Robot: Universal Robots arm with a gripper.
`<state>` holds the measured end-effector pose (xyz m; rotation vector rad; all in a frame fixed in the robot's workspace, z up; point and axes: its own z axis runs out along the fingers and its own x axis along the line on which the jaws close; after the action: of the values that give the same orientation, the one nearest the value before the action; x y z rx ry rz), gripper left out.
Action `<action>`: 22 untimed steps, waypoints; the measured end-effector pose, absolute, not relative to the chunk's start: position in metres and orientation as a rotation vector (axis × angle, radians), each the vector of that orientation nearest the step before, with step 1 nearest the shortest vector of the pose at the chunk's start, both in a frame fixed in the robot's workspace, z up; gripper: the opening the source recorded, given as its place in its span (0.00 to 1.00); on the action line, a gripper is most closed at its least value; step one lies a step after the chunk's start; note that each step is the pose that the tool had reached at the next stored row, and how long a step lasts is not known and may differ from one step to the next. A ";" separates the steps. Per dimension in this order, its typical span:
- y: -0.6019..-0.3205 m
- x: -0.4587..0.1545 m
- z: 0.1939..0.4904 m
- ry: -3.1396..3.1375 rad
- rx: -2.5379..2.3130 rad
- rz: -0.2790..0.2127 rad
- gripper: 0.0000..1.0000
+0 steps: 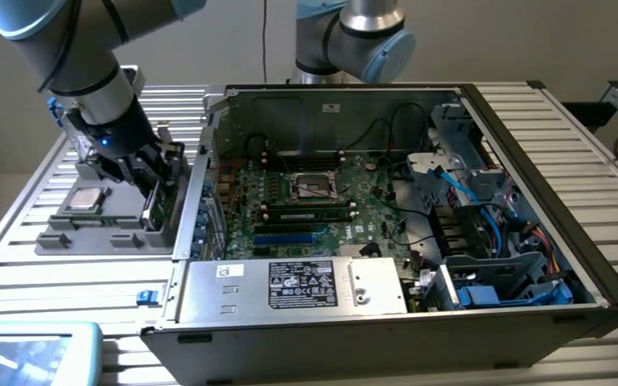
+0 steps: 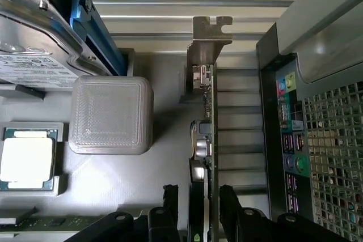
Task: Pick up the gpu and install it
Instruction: 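Pick up the gpu and move the gpu toward the slot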
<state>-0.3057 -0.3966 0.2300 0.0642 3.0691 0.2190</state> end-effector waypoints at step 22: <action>-0.395 -0.305 0.219 3.069 0.068 0.219 0.41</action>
<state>-0.3048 -0.3950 0.2193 0.0676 3.0691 0.2186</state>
